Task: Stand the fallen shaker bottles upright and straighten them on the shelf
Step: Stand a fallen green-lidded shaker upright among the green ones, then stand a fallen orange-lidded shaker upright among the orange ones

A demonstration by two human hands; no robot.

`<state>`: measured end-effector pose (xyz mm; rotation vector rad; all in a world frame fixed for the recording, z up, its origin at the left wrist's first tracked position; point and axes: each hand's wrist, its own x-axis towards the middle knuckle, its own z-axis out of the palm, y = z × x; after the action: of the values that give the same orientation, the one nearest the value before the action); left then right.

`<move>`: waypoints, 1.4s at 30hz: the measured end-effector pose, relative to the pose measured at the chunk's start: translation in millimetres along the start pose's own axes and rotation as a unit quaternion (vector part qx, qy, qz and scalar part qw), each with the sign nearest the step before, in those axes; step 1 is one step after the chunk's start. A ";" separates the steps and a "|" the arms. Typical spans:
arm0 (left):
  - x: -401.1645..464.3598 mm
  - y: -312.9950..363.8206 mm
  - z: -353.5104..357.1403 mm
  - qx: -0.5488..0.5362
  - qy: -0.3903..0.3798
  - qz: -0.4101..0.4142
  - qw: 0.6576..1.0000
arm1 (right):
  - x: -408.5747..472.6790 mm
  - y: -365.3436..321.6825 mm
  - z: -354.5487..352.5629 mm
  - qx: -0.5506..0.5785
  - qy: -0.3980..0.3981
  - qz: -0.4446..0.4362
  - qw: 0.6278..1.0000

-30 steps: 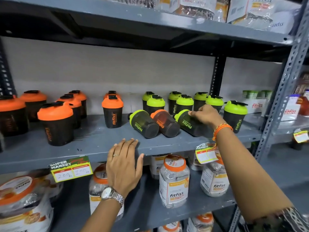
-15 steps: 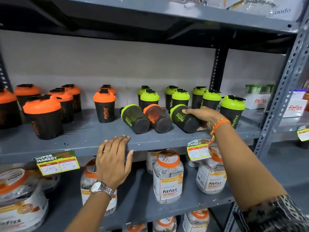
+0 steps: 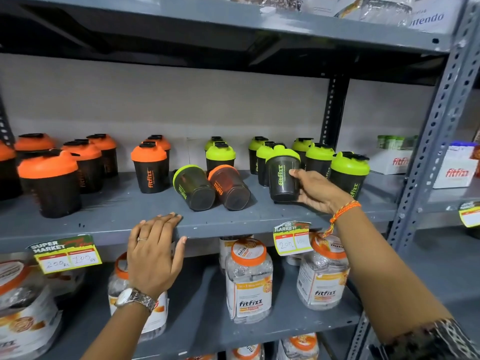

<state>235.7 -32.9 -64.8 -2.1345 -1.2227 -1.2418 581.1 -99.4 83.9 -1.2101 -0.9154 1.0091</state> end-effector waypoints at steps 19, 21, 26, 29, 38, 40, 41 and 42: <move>0.4 10.7 -10.4 -0.019 -0.038 -0.026 0.999 | 15.1 23.2 -22.9 -0.232 -0.028 -0.122 0.965; 0.4 10.9 -10.3 -0.021 -0.039 -0.030 0.999 | 15.1 23.1 -24.2 -0.252 -0.035 -0.129 0.959; 0.1 11.4 -9.7 -0.030 -0.037 -0.034 0.998 | 11.4 22.1 -23.7 -0.251 -0.038 -0.122 0.960; 0.7 11.9 -10.5 -0.038 -0.036 -0.033 0.998 | 3.9 21.5 -24.0 -0.231 -0.034 -0.123 0.965; 1.1 7.8 -9.3 -0.043 -0.045 -0.030 0.998 | -65.2 16.8 31.9 -0.429 0.192 -0.145 0.871; 0.6 6.4 -8.9 -0.043 -0.047 -0.026 0.998 | -70.4 8.7 56.4 -0.436 0.166 -0.175 0.867; 0.6 5.7 -9.1 -0.043 -0.047 -0.026 0.998 | -68.2 2.9 67.9 -0.433 0.151 -0.166 0.873; 0.2 4.9 -9.3 -0.042 -0.049 -0.025 0.998 | -59.2 -0.4 77.6 -0.425 0.141 -0.150 0.881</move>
<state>235.1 -41.8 -59.2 -2.2620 -1.2913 -1.2437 489.8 -132.8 93.1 -1.8015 -1.3129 0.1265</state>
